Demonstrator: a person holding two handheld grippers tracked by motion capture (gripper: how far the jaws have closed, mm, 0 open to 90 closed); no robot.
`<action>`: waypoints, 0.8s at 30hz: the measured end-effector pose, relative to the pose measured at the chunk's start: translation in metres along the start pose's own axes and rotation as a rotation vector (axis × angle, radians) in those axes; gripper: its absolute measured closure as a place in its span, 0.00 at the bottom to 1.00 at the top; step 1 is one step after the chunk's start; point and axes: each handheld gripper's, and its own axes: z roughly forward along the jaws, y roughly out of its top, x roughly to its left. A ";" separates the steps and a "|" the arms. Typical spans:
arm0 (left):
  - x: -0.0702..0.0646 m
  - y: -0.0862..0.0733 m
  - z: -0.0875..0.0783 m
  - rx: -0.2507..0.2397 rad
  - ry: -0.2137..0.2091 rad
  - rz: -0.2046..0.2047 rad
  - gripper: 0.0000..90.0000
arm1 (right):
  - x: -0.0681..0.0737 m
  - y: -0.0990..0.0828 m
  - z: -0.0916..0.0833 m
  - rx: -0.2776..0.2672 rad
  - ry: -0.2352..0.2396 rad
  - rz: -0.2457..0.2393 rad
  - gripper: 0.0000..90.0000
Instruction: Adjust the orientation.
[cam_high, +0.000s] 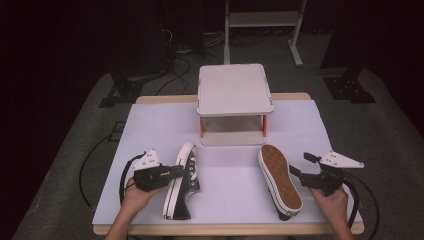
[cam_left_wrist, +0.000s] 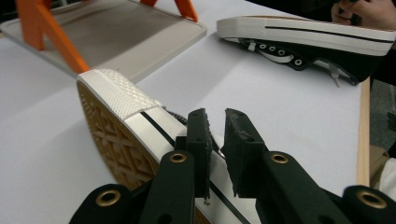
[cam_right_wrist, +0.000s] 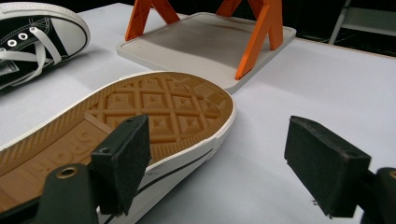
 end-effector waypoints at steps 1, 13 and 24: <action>0.003 -0.002 -0.004 -0.006 0.009 -0.009 0.89 | 0.000 0.000 0.001 0.003 0.000 -0.001 0.24; 0.014 -0.013 -0.024 -0.031 0.066 -0.051 0.89 | 0.002 -0.001 0.004 0.014 -0.004 -0.009 0.25; 0.038 -0.034 -0.060 -0.096 0.140 -0.220 0.84 | 0.003 -0.001 0.006 0.026 -0.001 -0.013 0.25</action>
